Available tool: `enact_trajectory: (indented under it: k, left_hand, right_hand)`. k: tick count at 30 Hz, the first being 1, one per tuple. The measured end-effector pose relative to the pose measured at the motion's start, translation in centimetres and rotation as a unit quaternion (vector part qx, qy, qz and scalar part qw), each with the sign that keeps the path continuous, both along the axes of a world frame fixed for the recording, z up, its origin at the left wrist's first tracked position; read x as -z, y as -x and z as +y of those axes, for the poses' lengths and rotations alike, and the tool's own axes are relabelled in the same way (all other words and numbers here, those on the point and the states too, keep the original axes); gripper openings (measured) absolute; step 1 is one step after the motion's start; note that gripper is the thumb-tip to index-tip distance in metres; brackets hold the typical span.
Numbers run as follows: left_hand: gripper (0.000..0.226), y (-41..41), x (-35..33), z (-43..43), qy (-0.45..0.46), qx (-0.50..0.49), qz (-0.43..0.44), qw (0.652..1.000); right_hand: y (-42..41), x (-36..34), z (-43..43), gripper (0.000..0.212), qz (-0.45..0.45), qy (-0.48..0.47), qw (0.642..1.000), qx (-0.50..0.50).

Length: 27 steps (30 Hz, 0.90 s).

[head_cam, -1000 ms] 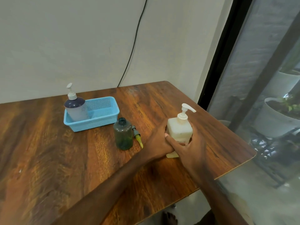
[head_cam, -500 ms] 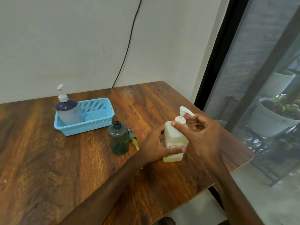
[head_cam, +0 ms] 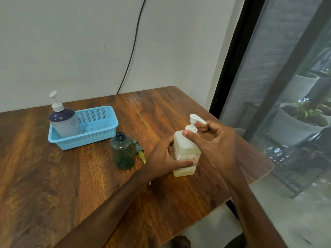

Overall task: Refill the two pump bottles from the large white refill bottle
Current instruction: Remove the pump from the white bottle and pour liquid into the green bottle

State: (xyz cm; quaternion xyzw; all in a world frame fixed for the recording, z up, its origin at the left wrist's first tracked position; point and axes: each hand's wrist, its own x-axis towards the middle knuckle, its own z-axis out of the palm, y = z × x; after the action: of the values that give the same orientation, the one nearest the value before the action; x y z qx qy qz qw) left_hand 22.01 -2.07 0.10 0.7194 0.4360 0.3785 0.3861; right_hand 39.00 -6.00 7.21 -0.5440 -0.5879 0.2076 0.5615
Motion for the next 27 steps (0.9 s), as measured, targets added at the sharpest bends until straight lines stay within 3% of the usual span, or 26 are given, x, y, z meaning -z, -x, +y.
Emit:
enact_trajectory:
  k: [8,12,24,27]
  left_hand:
    - [0.075,0.0,-0.2,0.0,0.001,0.005,-0.015,1.0]
    - [0.074,0.2,-0.2,0.2,0.01,0.019,-0.027,0.999]
    - [0.07,0.8,-0.5,0.8,0.036,0.069,-0.035,0.996]
    - [0.07,0.7,-0.5,0.8,0.039,0.069,-0.038,0.996]
  right_hand:
    - [-0.3,-0.7,0.1,0.045,-0.063,0.007,0.998,-0.004]
    - [-0.5,-0.8,0.1,0.041,-0.064,-0.001,0.998,-0.021]
    - [-1.6,0.1,0.0,0.033,-0.022,0.047,0.978,-0.201]
    - [-0.7,0.6,-0.3,0.041,-0.026,0.036,0.988,-0.151]
